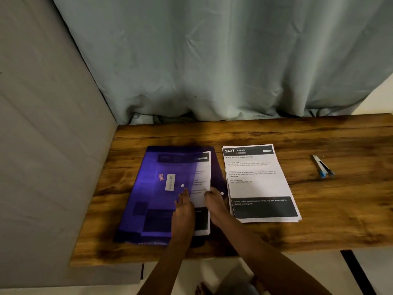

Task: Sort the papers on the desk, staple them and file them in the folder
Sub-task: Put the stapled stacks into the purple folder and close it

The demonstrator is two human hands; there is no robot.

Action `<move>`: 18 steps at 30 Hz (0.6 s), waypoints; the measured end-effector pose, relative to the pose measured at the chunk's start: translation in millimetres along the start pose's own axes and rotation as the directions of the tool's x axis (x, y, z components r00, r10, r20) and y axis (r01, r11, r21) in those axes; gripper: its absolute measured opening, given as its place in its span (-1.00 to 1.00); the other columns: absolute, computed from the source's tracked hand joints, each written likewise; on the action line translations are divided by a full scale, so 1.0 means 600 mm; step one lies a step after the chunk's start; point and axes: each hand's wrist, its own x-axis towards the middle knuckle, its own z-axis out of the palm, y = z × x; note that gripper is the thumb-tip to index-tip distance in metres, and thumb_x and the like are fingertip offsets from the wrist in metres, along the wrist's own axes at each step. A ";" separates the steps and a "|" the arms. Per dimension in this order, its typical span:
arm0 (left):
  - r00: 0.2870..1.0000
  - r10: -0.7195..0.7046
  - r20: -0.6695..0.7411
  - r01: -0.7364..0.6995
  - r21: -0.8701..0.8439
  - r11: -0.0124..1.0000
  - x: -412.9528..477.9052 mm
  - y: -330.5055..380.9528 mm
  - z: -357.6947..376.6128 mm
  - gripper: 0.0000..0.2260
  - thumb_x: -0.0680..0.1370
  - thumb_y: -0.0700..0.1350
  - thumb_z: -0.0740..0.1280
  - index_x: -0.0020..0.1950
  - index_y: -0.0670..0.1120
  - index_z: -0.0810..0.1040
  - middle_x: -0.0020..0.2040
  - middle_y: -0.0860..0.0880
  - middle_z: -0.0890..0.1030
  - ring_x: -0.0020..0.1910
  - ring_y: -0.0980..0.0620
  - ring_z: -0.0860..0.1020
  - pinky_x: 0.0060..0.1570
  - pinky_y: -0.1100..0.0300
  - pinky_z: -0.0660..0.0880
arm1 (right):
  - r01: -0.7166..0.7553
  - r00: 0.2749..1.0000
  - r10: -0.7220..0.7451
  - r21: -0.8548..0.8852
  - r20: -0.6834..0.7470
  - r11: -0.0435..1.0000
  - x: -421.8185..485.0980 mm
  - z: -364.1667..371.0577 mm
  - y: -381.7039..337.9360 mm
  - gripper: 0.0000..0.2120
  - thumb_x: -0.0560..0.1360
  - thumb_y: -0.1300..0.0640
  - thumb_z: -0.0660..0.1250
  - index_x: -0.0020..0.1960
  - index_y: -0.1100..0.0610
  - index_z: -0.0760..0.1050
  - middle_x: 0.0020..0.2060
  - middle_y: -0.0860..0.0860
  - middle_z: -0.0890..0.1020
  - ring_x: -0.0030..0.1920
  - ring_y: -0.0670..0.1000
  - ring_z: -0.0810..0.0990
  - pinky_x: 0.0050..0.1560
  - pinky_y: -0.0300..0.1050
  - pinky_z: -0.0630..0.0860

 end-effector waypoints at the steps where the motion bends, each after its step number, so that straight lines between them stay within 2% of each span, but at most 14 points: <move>1: 1.000 -0.002 -0.006 0.002 0.004 1.000 -0.001 0.001 0.000 -0.48 0.65 -0.10 0.13 0.55 -0.08 -0.03 0.44 -0.15 0.30 0.39 -0.09 0.37 0.34 0.05 0.36 | -0.007 1.000 0.007 0.025 0.018 1.000 0.002 0.007 -0.004 -0.74 0.58 0.24 0.10 0.19 0.13 0.48 0.10 0.12 0.59 0.06 0.07 0.58 0.05 -0.06 0.57; 6: 1.000 -0.016 0.011 0.016 0.011 1.000 0.004 0.002 0.002 -0.48 0.66 -0.07 0.12 0.55 -0.06 -0.03 0.49 -0.13 0.24 0.44 -0.09 0.29 0.35 0.08 0.31 | -0.067 0.993 0.059 0.083 0.103 0.994 0.006 0.019 -0.019 -0.76 0.59 0.24 0.13 0.17 0.17 0.50 0.06 0.08 0.57 0.07 0.04 0.52 -0.01 -0.16 0.46; 10: 0.996 -0.072 0.055 0.073 -0.017 0.997 0.009 0.004 -0.003 -0.50 0.66 -0.05 0.12 0.55 -0.06 -0.01 0.47 -0.15 0.25 0.43 -0.10 0.30 0.38 0.05 0.29 | 0.056 0.998 -0.056 -0.053 -0.006 0.997 0.010 0.016 0.004 -0.67 0.56 0.30 0.18 0.28 0.11 0.49 0.19 0.05 0.57 0.17 0.05 0.53 0.08 -0.16 0.51; 13: 0.999 0.010 0.036 -0.009 -0.027 1.000 0.003 -0.001 -0.004 -0.47 0.66 -0.11 0.13 0.56 -0.07 -0.06 0.49 -0.13 0.22 0.44 -0.08 0.28 0.38 0.08 0.29 | 0.116 0.992 -0.120 -0.120 -0.024 0.986 0.011 0.016 0.014 -0.61 0.53 0.36 0.21 0.31 0.11 0.48 0.20 0.05 0.58 0.16 0.03 0.57 0.08 -0.20 0.54; 16: 0.998 0.022 0.053 -0.020 -0.034 0.999 0.006 -0.003 -0.004 -0.44 0.64 -0.11 0.18 0.55 -0.10 -0.02 0.52 -0.13 0.18 0.47 -0.09 0.24 0.41 0.07 0.23 | 0.091 0.994 -0.096 -0.104 -0.045 0.990 0.014 0.020 0.007 -0.67 0.52 0.36 0.26 0.25 0.15 0.52 0.13 0.08 0.61 0.09 0.04 0.60 0.06 -0.16 0.57; 18: 0.999 0.004 0.052 -0.004 0.003 1.000 0.008 -0.002 -0.005 -0.41 0.62 -0.10 0.22 0.55 -0.09 -0.02 0.51 -0.12 0.19 0.44 -0.06 0.29 0.37 0.10 0.26 | 0.049 0.997 -0.053 -0.060 -0.060 0.997 0.021 0.026 0.005 -0.73 0.50 0.35 0.29 0.17 0.17 0.55 0.09 0.11 0.63 0.05 0.06 0.62 0.08 -0.07 0.59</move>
